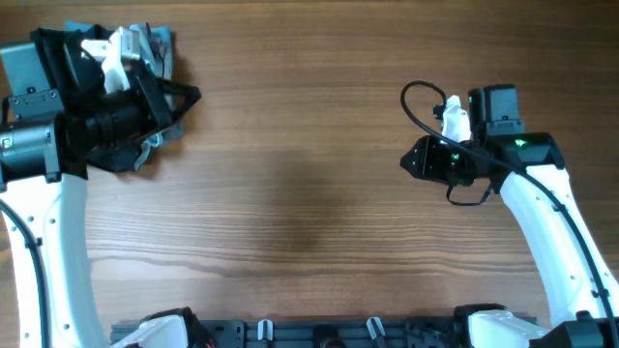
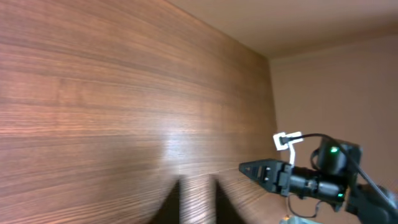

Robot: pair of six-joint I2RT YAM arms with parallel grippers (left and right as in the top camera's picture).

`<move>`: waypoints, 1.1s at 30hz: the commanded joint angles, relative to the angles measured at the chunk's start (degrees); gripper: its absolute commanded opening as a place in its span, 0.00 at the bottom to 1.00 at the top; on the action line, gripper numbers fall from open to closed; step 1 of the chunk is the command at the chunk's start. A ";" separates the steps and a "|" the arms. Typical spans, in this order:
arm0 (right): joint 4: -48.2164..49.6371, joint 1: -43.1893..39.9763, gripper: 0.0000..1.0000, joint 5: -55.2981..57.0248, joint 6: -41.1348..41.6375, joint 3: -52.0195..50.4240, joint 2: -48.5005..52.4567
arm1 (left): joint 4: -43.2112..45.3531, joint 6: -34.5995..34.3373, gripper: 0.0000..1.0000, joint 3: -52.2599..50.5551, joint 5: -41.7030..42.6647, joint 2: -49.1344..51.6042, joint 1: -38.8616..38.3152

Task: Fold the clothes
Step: 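Press the bundle down on the stack and open the left gripper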

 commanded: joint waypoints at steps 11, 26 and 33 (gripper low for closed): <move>-1.07 -0.02 0.36 -0.94 2.21 1.14 -0.59 | 10.78 -45.22 0.04 -0.04 15.47 -0.04 -0.15; -1.05 -0.02 0.38 -0.92 2.60 1.14 -0.59 | 26.27 -70.47 0.04 -0.04 19.12 -0.07 -0.22; -0.85 -0.02 0.38 -0.92 2.62 1.14 -0.59 | 26.27 -70.51 0.04 -0.04 19.12 -0.07 -0.22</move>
